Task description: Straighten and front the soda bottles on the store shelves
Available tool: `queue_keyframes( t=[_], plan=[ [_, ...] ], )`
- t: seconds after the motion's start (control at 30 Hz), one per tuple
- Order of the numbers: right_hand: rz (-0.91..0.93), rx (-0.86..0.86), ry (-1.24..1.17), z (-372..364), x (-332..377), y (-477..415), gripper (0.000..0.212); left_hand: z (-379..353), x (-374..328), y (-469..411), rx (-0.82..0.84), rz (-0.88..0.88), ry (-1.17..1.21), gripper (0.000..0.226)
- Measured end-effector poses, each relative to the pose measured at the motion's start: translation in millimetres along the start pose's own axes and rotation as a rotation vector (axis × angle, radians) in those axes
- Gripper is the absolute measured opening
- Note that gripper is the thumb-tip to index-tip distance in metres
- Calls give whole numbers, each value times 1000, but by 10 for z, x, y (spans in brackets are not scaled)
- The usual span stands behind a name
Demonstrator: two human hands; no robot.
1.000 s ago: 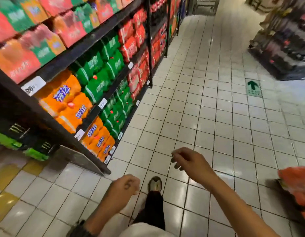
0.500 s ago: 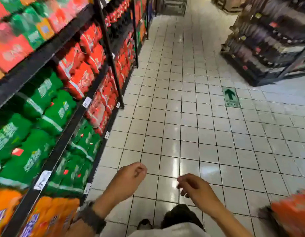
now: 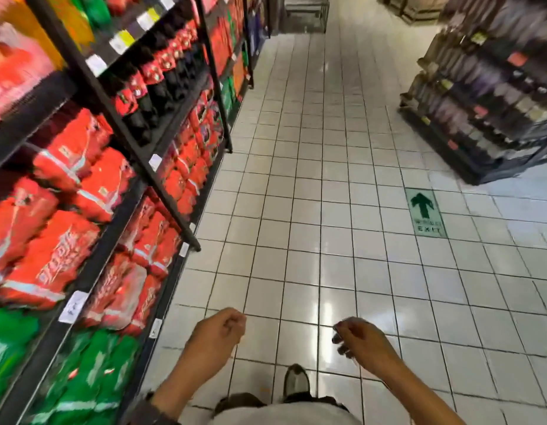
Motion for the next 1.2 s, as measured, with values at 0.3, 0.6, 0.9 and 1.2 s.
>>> queue_keyframes(
  t=[0.3, 0.6, 0.9, 1.2],
  plan=[
    [373, 115, -20, 8, 2969, -2065, 15, 489, -372, -1931, -200, 185, 151, 18],
    [414, 240, 181, 62, 4014, -3614, 14, 516, -1930, -4271, -84, -14, -81, 16],
    [145, -74, 125, 1271, 4462, -5536, 10, 760, -4166, -6052, -125, -349, -12, 19],
    [323, 217, 256, 465, 6227, -7967, 15, 1338, -4094, -7263, -453, 14, 153, 10]
  ],
)
Point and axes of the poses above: each hand's wrist, its own y-axis away from the middle knuckle, its own z-axis out of the back of the hand, x = y × z, the point moved 8 cm from there along -y, towards the middle knuckle, and after that the axes turned 9 degrees about -x, right-handed, at the moved point
